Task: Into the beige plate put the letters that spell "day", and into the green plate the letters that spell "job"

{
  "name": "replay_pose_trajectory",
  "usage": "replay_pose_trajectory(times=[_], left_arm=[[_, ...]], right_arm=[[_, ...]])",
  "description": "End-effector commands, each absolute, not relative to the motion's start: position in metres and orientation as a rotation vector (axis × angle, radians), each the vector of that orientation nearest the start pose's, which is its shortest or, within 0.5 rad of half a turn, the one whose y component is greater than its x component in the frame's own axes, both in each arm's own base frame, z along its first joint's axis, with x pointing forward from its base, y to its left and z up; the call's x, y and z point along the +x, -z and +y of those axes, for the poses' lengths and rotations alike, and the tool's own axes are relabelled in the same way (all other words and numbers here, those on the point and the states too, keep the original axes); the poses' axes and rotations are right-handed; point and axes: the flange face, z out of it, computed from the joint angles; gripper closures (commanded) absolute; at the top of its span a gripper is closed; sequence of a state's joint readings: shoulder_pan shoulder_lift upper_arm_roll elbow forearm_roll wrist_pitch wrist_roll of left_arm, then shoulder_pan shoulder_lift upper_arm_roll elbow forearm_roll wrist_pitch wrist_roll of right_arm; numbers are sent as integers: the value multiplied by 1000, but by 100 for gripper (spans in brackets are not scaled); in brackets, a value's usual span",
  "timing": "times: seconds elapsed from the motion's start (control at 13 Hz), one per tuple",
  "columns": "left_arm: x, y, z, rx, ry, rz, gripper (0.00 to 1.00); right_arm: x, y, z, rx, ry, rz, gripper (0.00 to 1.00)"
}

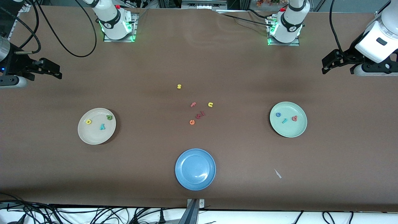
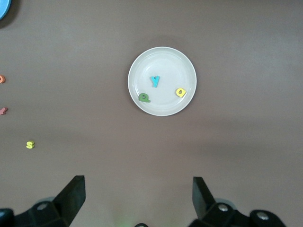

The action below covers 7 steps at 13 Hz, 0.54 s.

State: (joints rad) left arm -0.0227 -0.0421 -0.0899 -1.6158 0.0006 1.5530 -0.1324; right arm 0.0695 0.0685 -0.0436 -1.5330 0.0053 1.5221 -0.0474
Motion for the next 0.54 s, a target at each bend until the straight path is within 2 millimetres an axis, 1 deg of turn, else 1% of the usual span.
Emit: replay_pose_trajectory(times=[0.0,0.15,0.46], left_arm=[[529,-628,-62,-3120,-28,-20,0],[529,-627,-59,-3123,-36,-8,0],[528,-625,-59,-3125,-58,2,0]], right_arm=[[567,-603,16,-3147,-126,-135,0],[567,-603,15,-3147,-126,-133,0],[567,-603,16,-3148,-126,-133,0]])
